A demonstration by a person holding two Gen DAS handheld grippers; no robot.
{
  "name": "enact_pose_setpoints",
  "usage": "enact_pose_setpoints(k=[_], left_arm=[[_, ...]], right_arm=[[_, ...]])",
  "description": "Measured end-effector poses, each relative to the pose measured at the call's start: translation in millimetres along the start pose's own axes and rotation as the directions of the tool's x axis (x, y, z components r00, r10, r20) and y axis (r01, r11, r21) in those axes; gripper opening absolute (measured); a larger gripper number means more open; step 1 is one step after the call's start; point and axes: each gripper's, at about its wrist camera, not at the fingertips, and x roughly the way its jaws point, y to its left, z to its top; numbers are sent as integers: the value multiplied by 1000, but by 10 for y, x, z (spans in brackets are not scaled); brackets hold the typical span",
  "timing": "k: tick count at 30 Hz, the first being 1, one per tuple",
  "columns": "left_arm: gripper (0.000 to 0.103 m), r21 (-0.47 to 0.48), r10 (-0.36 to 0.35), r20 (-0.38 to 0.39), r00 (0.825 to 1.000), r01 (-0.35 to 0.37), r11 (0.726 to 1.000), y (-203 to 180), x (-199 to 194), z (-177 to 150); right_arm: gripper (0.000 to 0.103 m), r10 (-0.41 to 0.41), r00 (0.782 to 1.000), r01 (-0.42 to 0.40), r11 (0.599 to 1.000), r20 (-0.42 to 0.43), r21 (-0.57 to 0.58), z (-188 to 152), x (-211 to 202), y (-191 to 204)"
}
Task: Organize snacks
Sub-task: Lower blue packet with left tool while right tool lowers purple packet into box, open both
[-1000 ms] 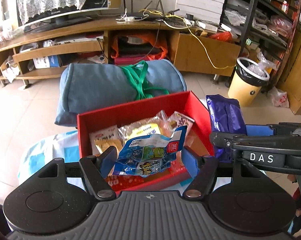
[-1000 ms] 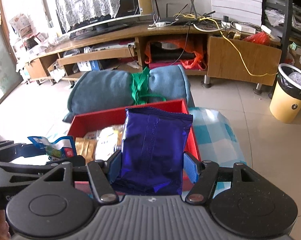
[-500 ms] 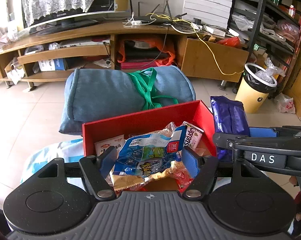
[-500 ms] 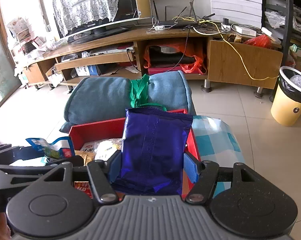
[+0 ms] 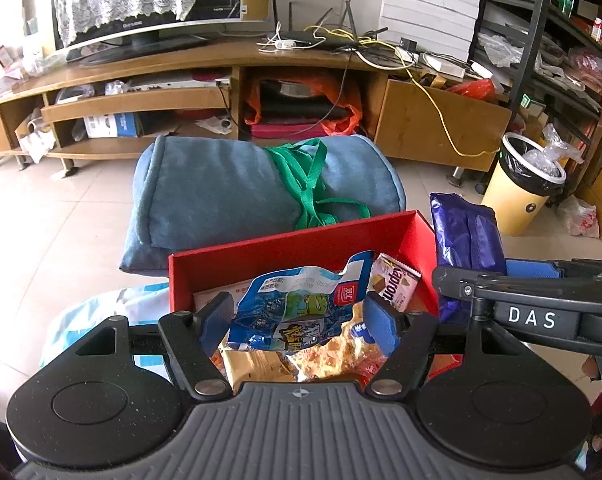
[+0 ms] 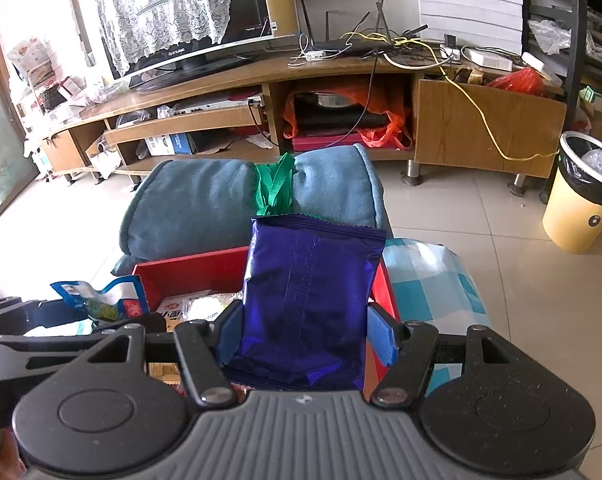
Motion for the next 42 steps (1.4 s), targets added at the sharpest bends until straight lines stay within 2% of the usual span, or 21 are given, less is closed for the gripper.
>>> enact_pose_setpoints(k=[14,27,42], left_arm=[[76,-12,20,-12,1000,-20,1000,33,144,65],[76,-28,37,-68,997,-39,999,63,341,59],[75,-28,56,-103,993,-59,998,45,349,-13]], right_arm=[[63,-12,1000,12,1000,-18,2,73,160,3],[63,-34,997,34,999,-75,-5,76,372,-7],[63,-47,992,44,999,-114,-30,14,422,21]])
